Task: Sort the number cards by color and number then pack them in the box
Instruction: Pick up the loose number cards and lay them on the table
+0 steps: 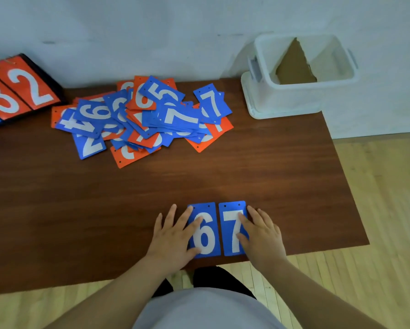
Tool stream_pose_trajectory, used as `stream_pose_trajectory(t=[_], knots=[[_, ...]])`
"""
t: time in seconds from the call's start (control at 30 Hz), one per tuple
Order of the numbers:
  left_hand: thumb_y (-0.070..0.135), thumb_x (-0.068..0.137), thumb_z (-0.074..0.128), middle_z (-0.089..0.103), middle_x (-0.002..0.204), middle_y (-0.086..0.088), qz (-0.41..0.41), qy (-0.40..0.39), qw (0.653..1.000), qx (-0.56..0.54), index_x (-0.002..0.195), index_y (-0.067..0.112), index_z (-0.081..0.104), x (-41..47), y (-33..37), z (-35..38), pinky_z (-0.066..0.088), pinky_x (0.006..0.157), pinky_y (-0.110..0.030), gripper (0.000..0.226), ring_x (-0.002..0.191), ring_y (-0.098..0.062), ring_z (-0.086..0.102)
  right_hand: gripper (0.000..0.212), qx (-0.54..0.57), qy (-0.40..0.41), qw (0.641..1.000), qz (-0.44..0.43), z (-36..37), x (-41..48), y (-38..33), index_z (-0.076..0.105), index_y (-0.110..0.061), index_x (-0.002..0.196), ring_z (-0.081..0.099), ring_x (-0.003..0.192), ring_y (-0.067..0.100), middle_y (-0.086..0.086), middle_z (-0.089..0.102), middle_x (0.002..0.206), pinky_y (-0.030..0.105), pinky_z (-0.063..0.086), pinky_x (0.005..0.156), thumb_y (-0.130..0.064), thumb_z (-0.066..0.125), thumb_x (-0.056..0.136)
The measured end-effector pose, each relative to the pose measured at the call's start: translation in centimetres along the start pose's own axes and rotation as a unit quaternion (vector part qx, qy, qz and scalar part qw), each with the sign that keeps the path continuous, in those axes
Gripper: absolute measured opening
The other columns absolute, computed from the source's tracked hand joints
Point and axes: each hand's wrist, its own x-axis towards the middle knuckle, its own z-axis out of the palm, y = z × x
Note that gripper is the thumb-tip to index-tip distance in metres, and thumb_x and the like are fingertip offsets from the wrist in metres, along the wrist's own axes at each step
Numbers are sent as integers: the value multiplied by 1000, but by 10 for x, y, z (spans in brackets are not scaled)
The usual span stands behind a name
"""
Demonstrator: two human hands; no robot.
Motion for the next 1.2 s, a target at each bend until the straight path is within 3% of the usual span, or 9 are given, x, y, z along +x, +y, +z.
stream_pose_trajectory(t=[0.27, 0.43, 0.9, 1.2], knots=[[75, 91, 46, -15, 169, 10, -10, 2, 1000, -29, 157, 49, -2, -1, 1, -5, -2, 125, -60, 86, 155, -32, -16, 63, 37, 37, 999, -1, -8, 8, 2, 35, -34, 154, 25, 149, 17, -8, 29, 162, 41, 33, 119, -56, 53, 97], [73, 92, 48, -10, 170, 7, -64, 48, 995, -63, 158, 47, 3, -4, -28, -28, 9, 126, -55, 84, 156, -29, -8, 68, 85, 66, 994, -11, -39, 34, -16, 35, -33, 154, 27, 148, 18, -7, 26, 162, 43, 35, 118, -57, 58, 95], [72, 90, 51, 14, 168, -7, -247, 130, 955, -100, 159, 36, 13, 10, -217, -108, 29, 120, -51, 87, 155, -30, 13, 71, 98, 100, 990, -19, -102, 139, -169, 37, -31, 153, 32, 146, 28, 2, 27, 162, 48, 39, 113, -54, 64, 91], [66, 91, 57, 22, 163, -7, -280, 156, 936, -145, 157, 31, 22, 59, -327, -149, 36, 115, -52, 83, 150, -31, 24, 66, 90, 111, 990, 19, -125, 228, -218, 42, -24, 152, 32, 146, 38, 12, 31, 162, 54, 39, 113, -46, 66, 94]])
